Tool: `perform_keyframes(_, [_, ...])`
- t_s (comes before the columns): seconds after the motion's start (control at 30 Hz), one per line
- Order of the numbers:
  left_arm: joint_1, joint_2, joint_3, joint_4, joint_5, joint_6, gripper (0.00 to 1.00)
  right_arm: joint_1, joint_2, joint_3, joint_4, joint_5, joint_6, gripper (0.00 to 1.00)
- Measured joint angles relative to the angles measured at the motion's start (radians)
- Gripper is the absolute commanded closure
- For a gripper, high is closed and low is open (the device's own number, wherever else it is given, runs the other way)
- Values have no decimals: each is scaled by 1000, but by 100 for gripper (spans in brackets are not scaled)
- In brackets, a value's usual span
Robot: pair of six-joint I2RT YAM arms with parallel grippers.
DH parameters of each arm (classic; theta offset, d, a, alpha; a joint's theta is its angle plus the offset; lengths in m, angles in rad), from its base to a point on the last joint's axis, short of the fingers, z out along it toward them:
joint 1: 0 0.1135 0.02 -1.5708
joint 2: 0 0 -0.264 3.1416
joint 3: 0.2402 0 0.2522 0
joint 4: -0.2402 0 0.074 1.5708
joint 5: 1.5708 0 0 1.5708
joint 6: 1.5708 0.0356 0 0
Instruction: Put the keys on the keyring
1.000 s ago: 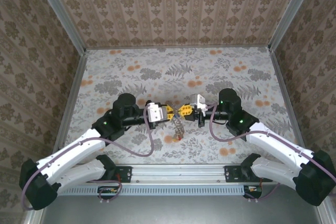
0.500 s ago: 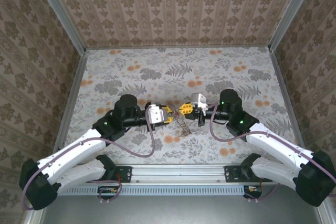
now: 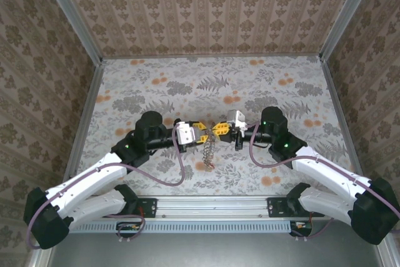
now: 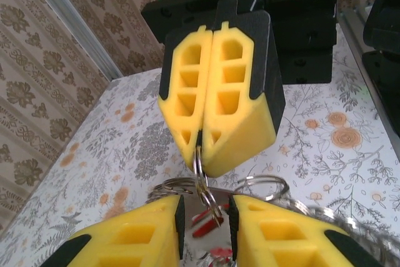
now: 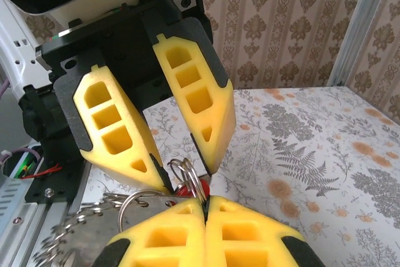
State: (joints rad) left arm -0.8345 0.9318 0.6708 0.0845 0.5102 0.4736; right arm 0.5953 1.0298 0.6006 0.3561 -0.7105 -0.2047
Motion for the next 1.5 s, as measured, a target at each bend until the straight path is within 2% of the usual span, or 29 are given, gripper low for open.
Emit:
perform_keyframes(0.13, [-13,22,9,18,2,-8,77,0,0,-3,5,0,4,100])
perform_keyframes(0.27, [-27,47,21,23,-13,-14,100,0,0,-5,5,4,4,100])
perform_keyframes(0.4, [-29,48,26,19,-43,-9,100,0,0,-7,4,8,2,100])
perform_keyframes(0.43, [-29,48,27,16,-45,-8,100,0,0,-7,2,9,0,97])
perform_keyframes(0.47, [-30,48,31,8,-47,-6,100,0,-2,-7,-5,9,-7,86])
perform_keyframes(0.5, [-31,48,36,-6,-48,-5,100,0,-5,-5,-23,9,-24,83])
perform_keyframes(0.67, [-42,55,76,-114,-56,32,100,3,-19,55,-199,19,-155,73])
perform_keyframes(0.8, [-51,80,129,-199,-58,71,100,11,-21,107,-322,36,-254,72])
perform_keyframes(0.93, [-56,96,150,-241,-54,95,100,25,-17,121,-373,50,-298,71])
perform_keyframes(1.17, [-64,116,155,-279,-54,108,100,52,19,127,-395,58,-309,79])
perform_keyframes(1.37, [-63,122,157,-283,-68,107,100,59,26,127,-399,78,-284,99])
perform_keyframes(1.43, [-63,123,160,-285,-75,107,100,60,26,127,-398,86,-267,100])
perform_keyframes(1.47, [-63,123,161,-287,-79,107,99,60,26,127,-392,89,-259,100])
perform_keyframes(1.5, [-63,123,164,-287,-88,106,93,60,26,125,-382,95,-244,100])
